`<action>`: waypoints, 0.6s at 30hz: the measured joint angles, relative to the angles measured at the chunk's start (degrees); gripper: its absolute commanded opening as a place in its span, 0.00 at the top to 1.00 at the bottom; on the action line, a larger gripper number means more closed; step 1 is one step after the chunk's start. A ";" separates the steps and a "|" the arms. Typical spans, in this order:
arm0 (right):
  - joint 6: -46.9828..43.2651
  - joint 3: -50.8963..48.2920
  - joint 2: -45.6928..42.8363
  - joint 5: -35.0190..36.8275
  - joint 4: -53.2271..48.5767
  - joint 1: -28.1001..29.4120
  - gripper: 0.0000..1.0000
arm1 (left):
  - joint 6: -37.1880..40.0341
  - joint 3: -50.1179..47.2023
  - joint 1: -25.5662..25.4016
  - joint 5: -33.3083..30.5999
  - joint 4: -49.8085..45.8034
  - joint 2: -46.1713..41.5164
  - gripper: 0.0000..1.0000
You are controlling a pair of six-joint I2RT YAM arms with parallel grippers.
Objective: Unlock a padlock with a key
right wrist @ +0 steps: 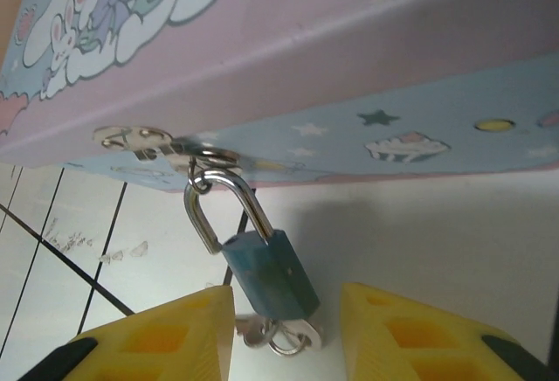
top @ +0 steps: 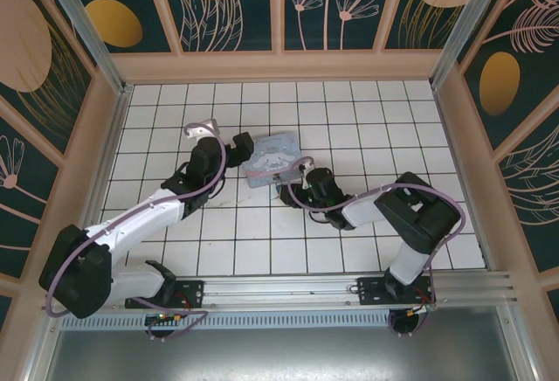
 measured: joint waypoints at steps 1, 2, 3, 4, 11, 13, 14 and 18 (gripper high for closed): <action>-0.04 0.44 0.57 -0.15 0.04 0.00 0.64 | -0.17 0.22 0.04 0.13 0.00 0.31 0.01; -0.17 0.74 1.01 -0.28 0.11 0.00 0.64 | -0.22 0.37 0.13 0.15 0.00 0.55 0.01; -0.22 1.01 1.36 -0.42 0.28 0.00 0.64 | -0.26 0.46 0.15 0.17 0.02 0.72 0.01; -0.26 1.16 1.51 -0.61 0.39 0.00 0.65 | -0.42 0.50 0.20 0.17 0.00 0.83 0.01; -0.33 1.44 3.02 -1.20 1.49 0.02 0.85 | -1.09 0.50 0.61 0.50 0.00 1.31 0.01; -0.26 1.44 3.06 -1.22 1.77 0.02 0.94 | -1.09 0.50 0.61 0.48 0.00 1.31 0.01; -0.20 1.44 3.06 -1.18 1.81 0.02 0.96 | -1.09 0.50 0.61 0.42 0.00 1.31 0.01; 0.07 1.38 3.04 -1.05 1.90 0.02 1.00 | -1.03 0.52 0.61 0.28 -0.04 1.36 0.01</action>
